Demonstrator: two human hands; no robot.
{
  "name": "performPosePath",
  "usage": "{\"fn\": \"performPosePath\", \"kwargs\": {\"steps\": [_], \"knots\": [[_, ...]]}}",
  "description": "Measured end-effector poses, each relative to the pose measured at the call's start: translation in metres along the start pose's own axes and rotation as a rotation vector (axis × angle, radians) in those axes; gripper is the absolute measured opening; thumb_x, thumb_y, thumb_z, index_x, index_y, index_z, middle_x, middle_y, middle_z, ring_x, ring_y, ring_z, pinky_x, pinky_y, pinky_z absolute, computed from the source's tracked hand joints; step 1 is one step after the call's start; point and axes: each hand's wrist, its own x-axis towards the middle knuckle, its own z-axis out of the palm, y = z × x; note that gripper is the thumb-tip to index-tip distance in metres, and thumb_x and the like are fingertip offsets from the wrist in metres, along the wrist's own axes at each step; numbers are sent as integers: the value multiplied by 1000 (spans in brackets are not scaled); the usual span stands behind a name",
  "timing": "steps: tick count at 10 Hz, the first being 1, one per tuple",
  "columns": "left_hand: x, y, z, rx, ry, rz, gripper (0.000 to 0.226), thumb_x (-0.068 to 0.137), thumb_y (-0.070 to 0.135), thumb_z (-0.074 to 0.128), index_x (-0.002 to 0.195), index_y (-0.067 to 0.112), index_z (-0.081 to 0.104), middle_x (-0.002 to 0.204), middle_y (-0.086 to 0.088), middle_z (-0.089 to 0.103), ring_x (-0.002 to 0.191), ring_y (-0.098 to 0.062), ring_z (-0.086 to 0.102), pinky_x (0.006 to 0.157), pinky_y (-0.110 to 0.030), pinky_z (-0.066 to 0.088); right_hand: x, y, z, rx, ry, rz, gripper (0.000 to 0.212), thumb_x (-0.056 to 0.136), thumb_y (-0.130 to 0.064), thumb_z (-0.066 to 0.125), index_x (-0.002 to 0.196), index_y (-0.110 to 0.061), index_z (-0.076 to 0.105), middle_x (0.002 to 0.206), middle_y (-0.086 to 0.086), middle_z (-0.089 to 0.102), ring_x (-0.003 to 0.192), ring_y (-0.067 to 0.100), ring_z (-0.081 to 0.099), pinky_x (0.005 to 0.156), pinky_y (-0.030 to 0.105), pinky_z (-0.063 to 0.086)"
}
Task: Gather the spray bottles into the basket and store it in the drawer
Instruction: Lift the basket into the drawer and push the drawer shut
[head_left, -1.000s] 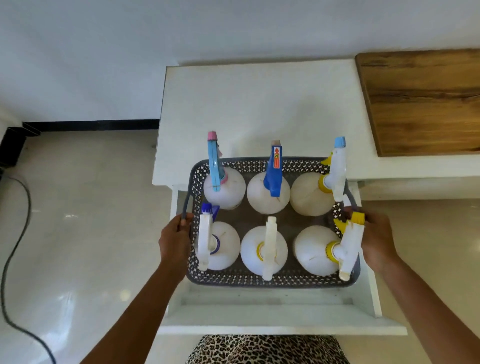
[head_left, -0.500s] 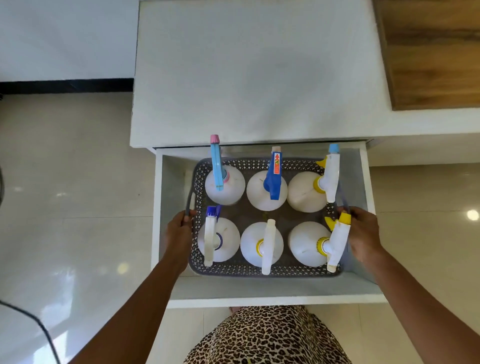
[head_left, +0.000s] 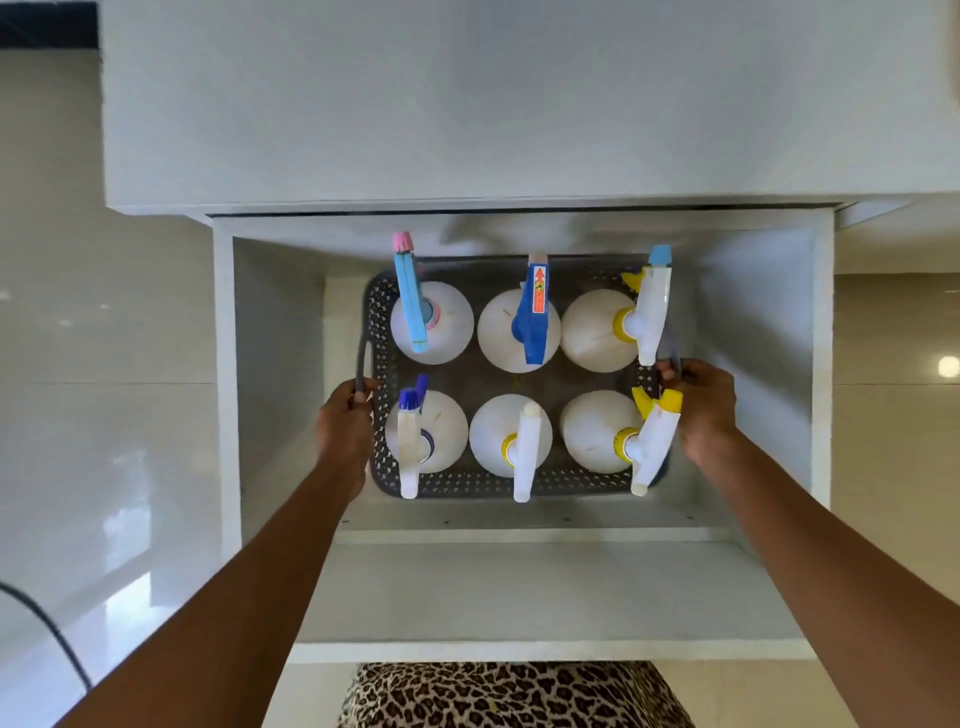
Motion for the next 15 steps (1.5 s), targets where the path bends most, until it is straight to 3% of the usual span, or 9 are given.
{"fn": "performPosePath", "kwargs": {"steps": [3, 4, 8, 10, 11, 12, 13, 14, 15], "knots": [[14, -1, 21, 29, 61, -52, 29, 93, 7, 37, 102, 18, 62, 100, -2, 57, 91, -17, 50, 77, -28, 39, 23, 13, 10, -84, 74, 76, 17, 85, 2, 51, 85, -7, 65, 88, 13, 62, 85, 25, 57, 93, 46, 50], [14, -7, 28, 53, 81, -73, 29, 94, 10, 36, 104, 18, 62, 96, 1, 57, 82, -13, 50, 66, -20, 40, 29, 20, 11, -125, 72, 78, 17, 87, -1, 52, 94, -2, 67, 90, 11, 62, 85, 24, 57, 92, 41, 49], [7, -7, 25, 81, 82, -113, 32, 96, 18, 37, 123, 20, 53, 107, -1, 57, 81, -15, 53, 67, -24, 44, 17, 21, 8, -227, 120, 20, 15, 87, -9, 56, 95, -5, 68, 80, 6, 62, 77, 20, 57, 77, 31, 46], [-51, -5, 13, 178, 173, -127, 38, 93, 12, 36, 129, 14, 47, 133, -14, 52, 116, -33, 50, 95, -34, 40, -36, 6, 2, -186, 214, -51, 19, 88, -22, 48, 101, -11, 56, 99, 9, 55, 94, 23, 51, 84, 26, 37], [-79, -10, 6, 151, 161, -103, 38, 92, 13, 40, 130, 11, 46, 135, -14, 51, 120, -32, 48, 99, -35, 38, -65, 2, 2, -114, 256, -90, 35, 90, -20, 49, 123, -7, 48, 124, 17, 54, 116, 28, 51, 98, 27, 36], [-124, -22, -10, 129, 94, 109, 39, 91, 19, 48, 129, 11, 45, 131, -15, 55, 117, -30, 51, 97, -34, 39, -126, 4, 0, -70, 258, -304, 59, 94, -11, 48, 145, -5, 19, 153, 13, 27, 139, 23, 30, 112, 27, 27], [-159, -36, -22, 231, 76, 426, 41, 91, 18, 51, 130, 10, 44, 130, -16, 56, 117, -29, 53, 95, -32, 40, -171, 18, -2, -107, 208, -494, 63, 94, -9, 48, 146, -5, 13, 155, 12, 19, 141, 12, 20, 110, 9, 19], [-199, -60, -31, 400, 22, 784, 47, 92, 19, 48, 136, 9, 35, 144, -14, 40, 136, -26, 33, 107, -38, 31, -226, 43, -6, -235, 120, -753, 65, 94, -12, 47, 147, -7, 9, 156, 9, 12, 141, 4, 9, 113, 8, 13], [-217, -84, -35, 542, -29, 887, 49, 94, 23, 42, 140, 11, 28, 152, -10, 24, 143, -23, 11, 116, -40, 15, -251, 66, -9, -456, 88, -884, 65, 95, -17, 47, 146, -8, 7, 156, 9, 8, 145, 18, 7, 119, 30, 15]]}}
